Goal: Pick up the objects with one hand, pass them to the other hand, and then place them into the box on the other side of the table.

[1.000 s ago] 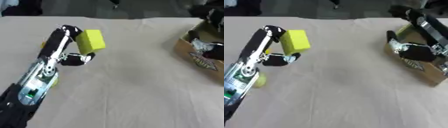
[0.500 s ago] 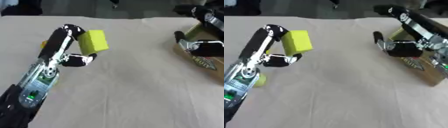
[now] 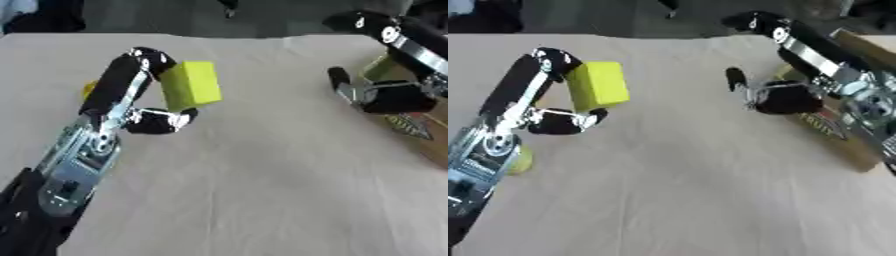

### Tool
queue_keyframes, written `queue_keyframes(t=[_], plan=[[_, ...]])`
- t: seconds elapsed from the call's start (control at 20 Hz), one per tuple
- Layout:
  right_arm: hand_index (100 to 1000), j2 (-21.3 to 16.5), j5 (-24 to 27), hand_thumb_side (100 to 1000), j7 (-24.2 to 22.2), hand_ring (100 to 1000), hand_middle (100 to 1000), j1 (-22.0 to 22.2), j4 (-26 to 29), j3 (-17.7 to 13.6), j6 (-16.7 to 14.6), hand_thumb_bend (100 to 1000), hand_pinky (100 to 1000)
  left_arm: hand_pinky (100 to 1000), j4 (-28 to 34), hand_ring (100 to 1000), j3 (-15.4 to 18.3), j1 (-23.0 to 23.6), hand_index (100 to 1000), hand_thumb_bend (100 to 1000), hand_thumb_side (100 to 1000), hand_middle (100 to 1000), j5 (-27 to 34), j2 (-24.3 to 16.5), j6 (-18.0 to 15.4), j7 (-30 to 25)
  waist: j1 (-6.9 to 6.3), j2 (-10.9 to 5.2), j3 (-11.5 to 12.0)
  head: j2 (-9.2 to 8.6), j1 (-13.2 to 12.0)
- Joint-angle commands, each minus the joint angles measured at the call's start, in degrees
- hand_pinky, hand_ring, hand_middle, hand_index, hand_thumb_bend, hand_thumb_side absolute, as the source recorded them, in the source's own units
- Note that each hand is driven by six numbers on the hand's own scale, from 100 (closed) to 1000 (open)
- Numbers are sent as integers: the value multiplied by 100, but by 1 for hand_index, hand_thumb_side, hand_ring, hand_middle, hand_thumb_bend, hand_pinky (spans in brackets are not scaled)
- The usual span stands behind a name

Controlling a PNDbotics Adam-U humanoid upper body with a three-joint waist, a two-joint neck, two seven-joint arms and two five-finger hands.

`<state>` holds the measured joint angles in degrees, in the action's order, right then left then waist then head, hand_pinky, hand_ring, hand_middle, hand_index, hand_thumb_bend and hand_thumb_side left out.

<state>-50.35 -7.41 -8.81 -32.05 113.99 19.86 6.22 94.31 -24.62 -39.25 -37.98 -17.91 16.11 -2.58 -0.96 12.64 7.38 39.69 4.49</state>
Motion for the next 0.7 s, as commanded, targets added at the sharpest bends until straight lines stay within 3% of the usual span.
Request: queue_keyframes(t=[0.05,0.7], plan=[[942,5,-150,207,-151,962,927,-194,60,29,38,100,983,602,59,561,-8,-105,487,326,100,485,-98,22,-14,-70,-1,-138,2,39,22],[943,401,-434,200,-581,974,938,-609,60,273,337,100,984,599,-44,555,-23,-84,485,347,100,481,-542,258,-70,-134,-32,-184,11,86,56]])
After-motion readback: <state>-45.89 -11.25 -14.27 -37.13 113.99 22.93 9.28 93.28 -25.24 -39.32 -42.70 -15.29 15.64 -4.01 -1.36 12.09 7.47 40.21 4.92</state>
